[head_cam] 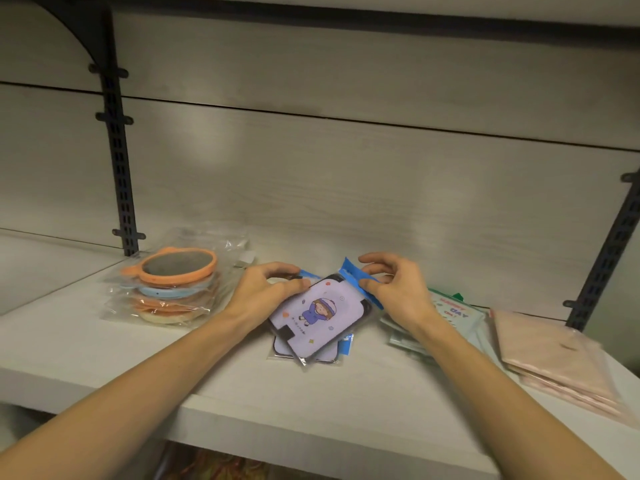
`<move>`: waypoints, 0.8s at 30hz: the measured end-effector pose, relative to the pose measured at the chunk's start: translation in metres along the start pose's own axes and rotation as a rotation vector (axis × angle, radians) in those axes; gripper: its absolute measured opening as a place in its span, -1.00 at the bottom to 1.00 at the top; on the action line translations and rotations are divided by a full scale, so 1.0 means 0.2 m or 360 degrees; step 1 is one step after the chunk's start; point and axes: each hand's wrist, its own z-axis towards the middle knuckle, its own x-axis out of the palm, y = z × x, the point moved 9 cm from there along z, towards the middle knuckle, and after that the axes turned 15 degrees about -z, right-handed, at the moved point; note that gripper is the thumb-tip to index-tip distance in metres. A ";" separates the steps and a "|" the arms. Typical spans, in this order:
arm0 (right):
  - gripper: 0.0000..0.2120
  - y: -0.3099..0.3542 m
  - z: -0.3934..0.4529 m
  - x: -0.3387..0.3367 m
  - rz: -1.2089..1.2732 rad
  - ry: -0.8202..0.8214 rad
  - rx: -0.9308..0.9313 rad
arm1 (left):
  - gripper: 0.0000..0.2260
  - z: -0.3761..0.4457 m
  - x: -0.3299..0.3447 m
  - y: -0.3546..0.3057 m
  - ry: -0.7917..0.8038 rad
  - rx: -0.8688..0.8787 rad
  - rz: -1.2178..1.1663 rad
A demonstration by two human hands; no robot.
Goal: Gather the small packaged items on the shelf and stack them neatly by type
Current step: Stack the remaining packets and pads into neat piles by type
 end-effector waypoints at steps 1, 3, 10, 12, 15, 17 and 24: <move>-0.68 0.01 0.00 0.01 0.0047 0.0043 -0.0003 | -0.71 0.00 0.00 0.00 0.0008 0.0008 0.0012; -0.69 0.03 0.00 0.04 0.0123 0.0116 -0.0008 | -0.65 0.00 0.00 -0.01 0.0025 0.0039 0.0057; -0.75 0.17 0.06 0.12 -0.0010 0.0074 -0.0088 | -0.51 -0.03 0.06 -0.03 0.0130 0.0158 0.0157; -0.75 0.21 0.07 0.14 -0.0053 0.0071 -0.0102 | -0.51 -0.03 0.06 -0.04 0.0120 0.0192 0.0175; -0.75 0.23 0.08 0.13 -0.0084 0.0001 -0.0141 | -0.55 -0.02 0.04 -0.03 0.0075 0.0119 0.0079; -0.72 0.20 0.07 0.11 -0.0180 0.0007 -0.0131 | -0.56 -0.01 0.02 -0.01 0.0035 0.0043 0.0022; -0.49 -0.01 -0.04 0.08 -0.0973 0.0220 -0.0029 | -0.64 0.04 -0.02 0.01 -0.0072 -0.0014 0.0022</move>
